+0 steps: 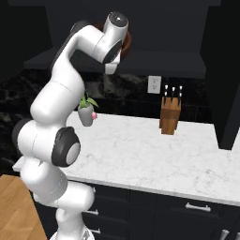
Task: Pick up the bowls on the counter and stack them on top of one another in the open cabinet. Place the smaller bowl on top of the larger bowl.
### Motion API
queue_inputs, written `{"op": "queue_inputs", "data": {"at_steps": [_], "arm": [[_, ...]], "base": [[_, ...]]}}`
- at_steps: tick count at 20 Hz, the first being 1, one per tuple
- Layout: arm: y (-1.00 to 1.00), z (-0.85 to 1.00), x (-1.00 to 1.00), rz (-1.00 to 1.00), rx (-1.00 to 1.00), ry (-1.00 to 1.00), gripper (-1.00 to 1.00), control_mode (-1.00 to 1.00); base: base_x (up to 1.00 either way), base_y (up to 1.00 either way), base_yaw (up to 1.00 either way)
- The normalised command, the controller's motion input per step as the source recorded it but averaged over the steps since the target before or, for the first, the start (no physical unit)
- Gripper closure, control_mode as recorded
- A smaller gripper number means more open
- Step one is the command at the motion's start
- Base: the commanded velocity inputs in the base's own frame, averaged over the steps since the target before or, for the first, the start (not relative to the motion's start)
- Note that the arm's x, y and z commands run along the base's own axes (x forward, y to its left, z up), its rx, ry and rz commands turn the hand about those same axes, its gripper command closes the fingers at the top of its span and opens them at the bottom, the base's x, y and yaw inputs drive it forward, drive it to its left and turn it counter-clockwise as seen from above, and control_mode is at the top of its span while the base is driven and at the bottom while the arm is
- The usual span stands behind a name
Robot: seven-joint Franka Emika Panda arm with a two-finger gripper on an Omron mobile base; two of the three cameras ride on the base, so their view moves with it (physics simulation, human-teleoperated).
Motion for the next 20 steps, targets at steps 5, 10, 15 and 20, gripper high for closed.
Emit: {"op": "queue_inputs", "data": {"at_steps": [5, 10, 15, 20], "arm": [[0.00, 0.00, 0.03, 0.00, 0.00, -0.16, -1.00, -1.00], [0.00, 0.07, -0.12, 0.00, 0.00, -0.30, -1.00, -1.00], [0.00, 0.41, -0.58, 0.00, 0.00, -0.41, -1.00, -1.00], [0.00, 0.39, -0.95, 0.00, 0.00, -0.17, -1.00, -1.00]], "base": [[0.00, 0.00, 0.00], [0.00, 0.00, 0.00], [0.00, 0.00, 0.00], [0.00, 0.00, 0.00]]}}
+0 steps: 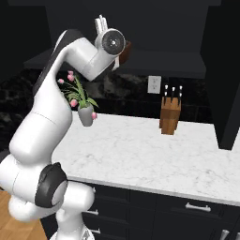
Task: Pick up the bowls on the counter and stack them on top of one another in the open cabinet. Place the smaller bowl on top of the larger bowl.
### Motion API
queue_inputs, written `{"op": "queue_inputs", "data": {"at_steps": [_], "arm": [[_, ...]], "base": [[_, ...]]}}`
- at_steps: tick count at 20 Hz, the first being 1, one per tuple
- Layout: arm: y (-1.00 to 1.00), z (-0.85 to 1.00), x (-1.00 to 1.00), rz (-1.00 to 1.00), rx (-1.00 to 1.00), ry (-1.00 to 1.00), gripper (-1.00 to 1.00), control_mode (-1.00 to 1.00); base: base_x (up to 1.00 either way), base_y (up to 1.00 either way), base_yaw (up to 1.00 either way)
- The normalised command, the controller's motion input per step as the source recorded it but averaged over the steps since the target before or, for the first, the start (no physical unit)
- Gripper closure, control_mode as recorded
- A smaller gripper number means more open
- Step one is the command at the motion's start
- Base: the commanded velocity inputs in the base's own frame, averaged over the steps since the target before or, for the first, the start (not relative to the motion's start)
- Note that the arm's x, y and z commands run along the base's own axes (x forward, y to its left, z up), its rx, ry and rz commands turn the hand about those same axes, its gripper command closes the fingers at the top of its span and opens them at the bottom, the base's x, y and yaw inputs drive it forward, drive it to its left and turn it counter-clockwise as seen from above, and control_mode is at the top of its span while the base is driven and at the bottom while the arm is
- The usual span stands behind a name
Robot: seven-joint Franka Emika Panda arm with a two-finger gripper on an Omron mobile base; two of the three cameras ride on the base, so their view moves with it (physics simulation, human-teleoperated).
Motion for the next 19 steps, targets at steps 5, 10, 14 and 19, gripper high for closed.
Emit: {"op": "queue_inputs", "data": {"at_steps": [5, 10, 14, 19], "arm": [[0.03, 0.04, -1.00, 0.00, 0.00, -0.01, -1.00, -1.00], [0.00, -0.04, -1.00, 0.00, 0.00, -0.01, -1.00, -1.00], [0.31, -0.90, -1.00, 0.00, -0.11, -0.19, -1.00, -1.00], [0.23, -0.99, -1.00, 0.00, -0.08, -0.06, -1.00, -1.00]], "base": [[0.00, 0.00, 0.00], [0.00, 0.00, 0.00], [0.00, 0.00, 0.00], [0.00, 0.00, 0.00]]}}
